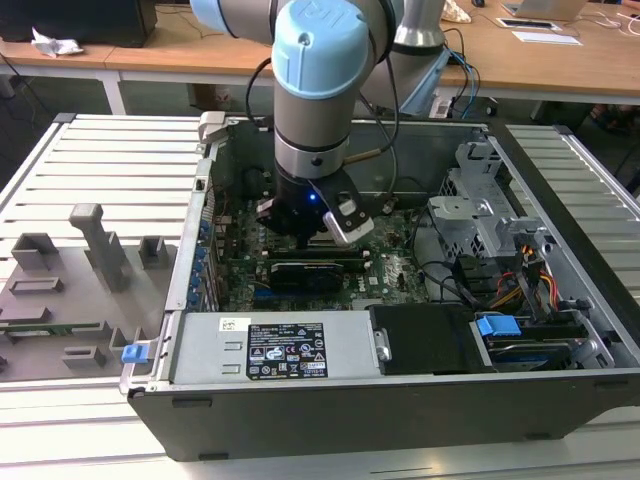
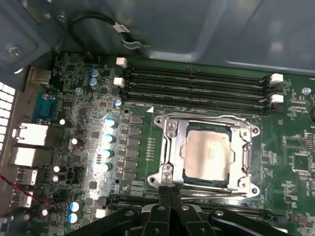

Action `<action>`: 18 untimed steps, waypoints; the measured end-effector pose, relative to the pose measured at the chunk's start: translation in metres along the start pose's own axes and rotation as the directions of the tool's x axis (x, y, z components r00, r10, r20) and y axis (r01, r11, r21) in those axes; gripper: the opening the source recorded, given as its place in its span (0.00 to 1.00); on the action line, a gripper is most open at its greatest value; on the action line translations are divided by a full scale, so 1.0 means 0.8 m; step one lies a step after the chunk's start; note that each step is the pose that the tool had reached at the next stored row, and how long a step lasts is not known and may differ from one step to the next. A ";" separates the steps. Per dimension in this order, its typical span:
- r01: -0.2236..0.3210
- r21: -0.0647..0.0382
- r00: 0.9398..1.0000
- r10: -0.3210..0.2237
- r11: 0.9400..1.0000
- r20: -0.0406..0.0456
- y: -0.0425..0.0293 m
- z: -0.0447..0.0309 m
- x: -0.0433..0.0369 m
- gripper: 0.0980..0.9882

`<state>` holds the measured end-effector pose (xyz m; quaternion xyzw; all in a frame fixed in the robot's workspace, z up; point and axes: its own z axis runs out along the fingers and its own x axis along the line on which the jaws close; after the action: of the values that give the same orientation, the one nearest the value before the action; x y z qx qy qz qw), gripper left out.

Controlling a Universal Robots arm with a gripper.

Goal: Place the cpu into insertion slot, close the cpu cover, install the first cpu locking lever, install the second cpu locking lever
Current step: 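Install the second cpu locking lever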

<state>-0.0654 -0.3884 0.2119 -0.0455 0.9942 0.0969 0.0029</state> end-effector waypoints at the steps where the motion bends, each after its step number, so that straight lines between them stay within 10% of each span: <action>1: 0.001 -0.004 1.000 -0.001 1.000 0.000 -0.0011 0.0013 0.001 0.01; 8: 0.001 -0.050 1.000 -0.001 0.999 0.005 -0.0127 0.0023 0.006 0.01; 18: 0.001 -0.072 1.000 -0.001 0.997 0.007 -0.0159 0.0084 0.009 0.01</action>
<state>-0.0717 -0.4002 0.2027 -0.0457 0.9900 0.1330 0.0045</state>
